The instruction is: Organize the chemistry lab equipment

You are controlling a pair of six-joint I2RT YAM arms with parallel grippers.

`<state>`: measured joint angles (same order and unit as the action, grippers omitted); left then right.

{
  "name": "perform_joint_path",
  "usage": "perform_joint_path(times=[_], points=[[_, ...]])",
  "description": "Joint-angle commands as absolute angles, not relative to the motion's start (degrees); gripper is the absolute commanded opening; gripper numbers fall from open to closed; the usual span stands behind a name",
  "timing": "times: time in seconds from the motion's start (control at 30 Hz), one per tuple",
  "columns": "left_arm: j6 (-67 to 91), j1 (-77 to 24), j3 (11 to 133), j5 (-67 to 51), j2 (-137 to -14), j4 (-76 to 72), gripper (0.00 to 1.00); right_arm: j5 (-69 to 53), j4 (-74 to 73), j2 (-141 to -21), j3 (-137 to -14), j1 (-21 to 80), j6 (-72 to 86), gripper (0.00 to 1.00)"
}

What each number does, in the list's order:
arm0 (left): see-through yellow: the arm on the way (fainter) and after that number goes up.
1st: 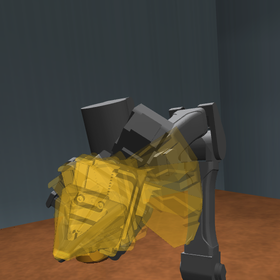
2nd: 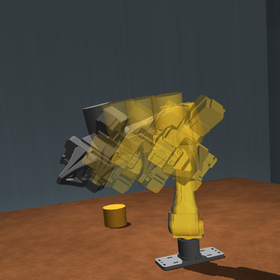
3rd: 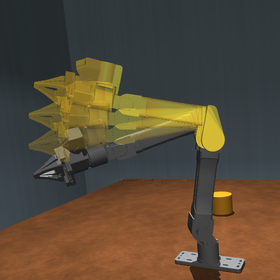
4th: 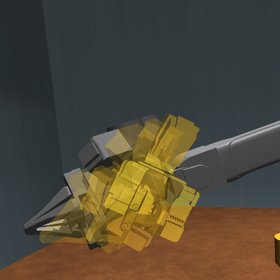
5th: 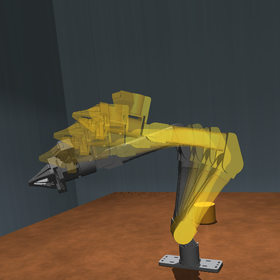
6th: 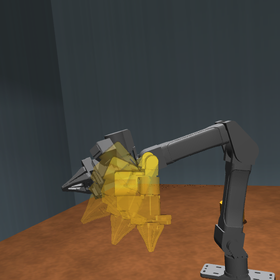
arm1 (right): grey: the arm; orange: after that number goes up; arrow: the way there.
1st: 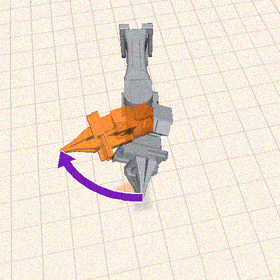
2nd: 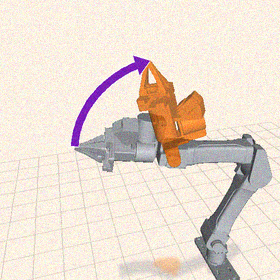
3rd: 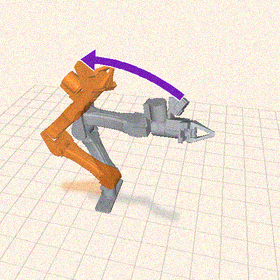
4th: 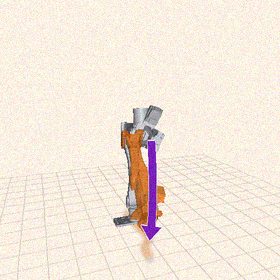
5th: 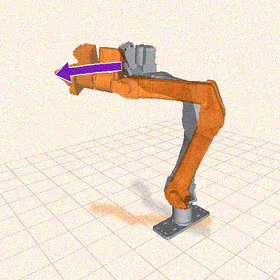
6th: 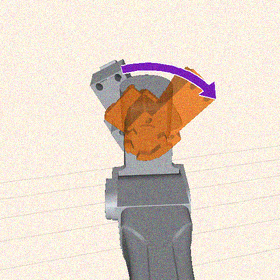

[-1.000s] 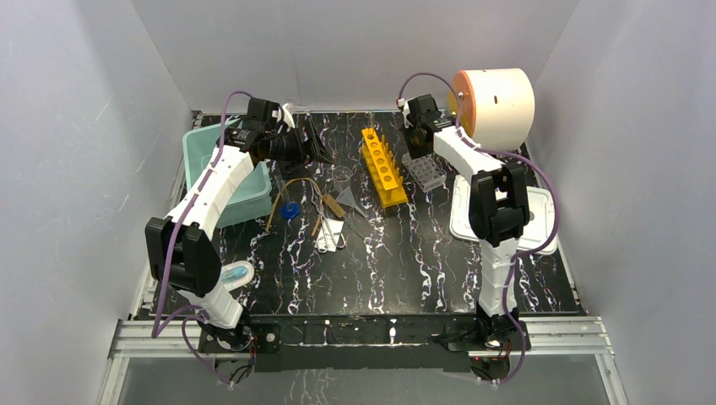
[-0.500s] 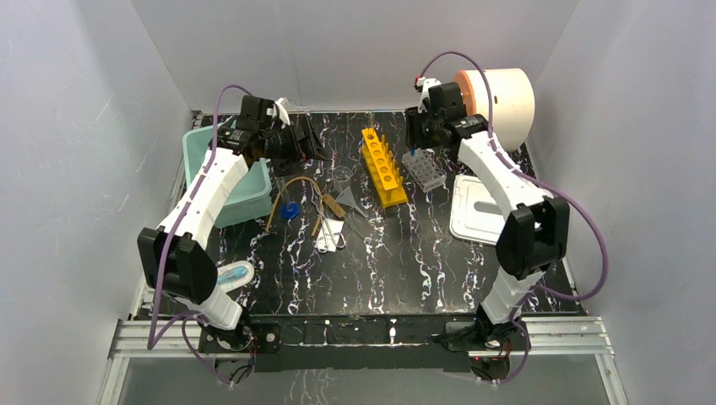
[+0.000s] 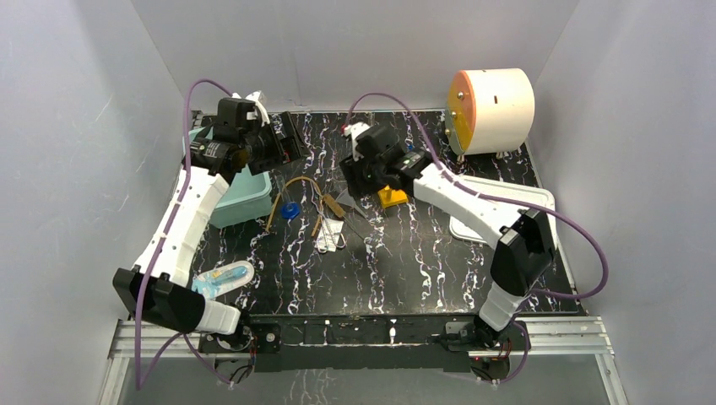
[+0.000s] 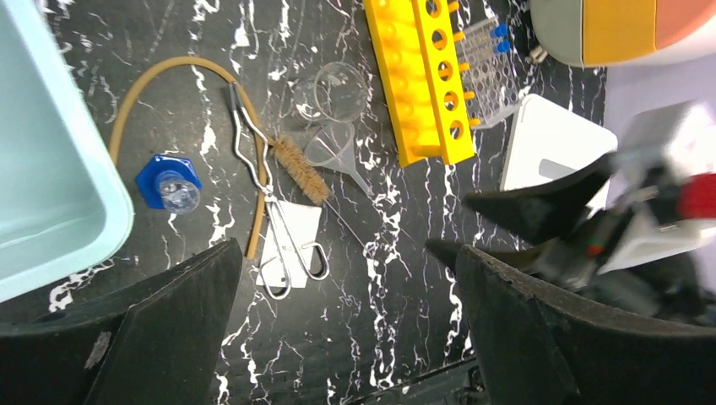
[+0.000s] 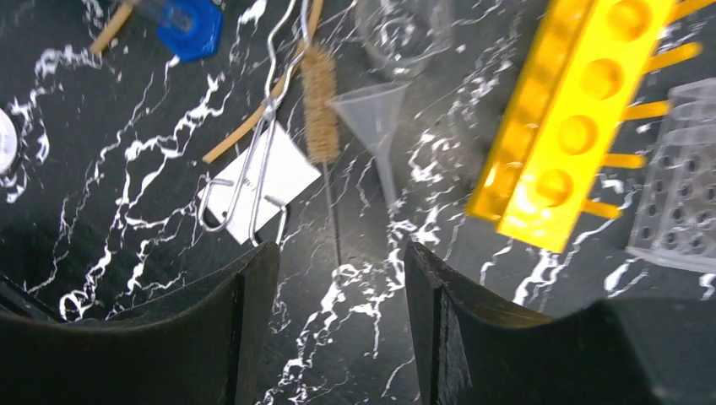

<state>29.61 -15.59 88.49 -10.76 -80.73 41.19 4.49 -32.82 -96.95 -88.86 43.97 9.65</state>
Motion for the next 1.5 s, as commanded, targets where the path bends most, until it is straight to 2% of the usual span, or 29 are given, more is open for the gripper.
perform_joint_path(times=[0.0, 0.1, 0.43, 1.03, 1.13, 1.23, 1.47], points=[[31.39, -15.64, 87.17, -4.31, -76.16, 41.98, 0.98, 8.71, -30.2, -99.45, -86.71, 47.27, 11.56, 0.65], [34.68, -15.65, 85.87, -0.95, -74.31, 42.0, 0.98, 10.49, -28.12, -101.87, -84.26, 48.46, 11.45, 0.64], [38.4, -15.71, 85.29, 7.64, -72.33, 43.82, 0.97, 14.18, -21.91, -109.09, -81.72, 48.5, 11.85, 0.5], [38.74, -15.72, 84.4, 3.07, -74.81, 42.54, 0.96, 14.91, -16.79, -117.66, -82.94, 47.1, 6.43, 0.43], [38.8, -15.68, 84.73, 2.32, -75.35, 42.33, 0.96, 14.29, -15.33, -118.32, -82.73, 46.67, 4.85, 0.36], [39.25, -15.71, 85.12, 1.91, -75.69, 42.05, 0.95, 14.47, -14.55, -118.09, -82.3, 46.67, 3.12, 0.24], [40.51, -15.71, 83.59, 0.04, -73.74, 37.33, 0.95, 10.53, -15.62, -107.63, -79.11, 46.71, 0.09, 0.06]])
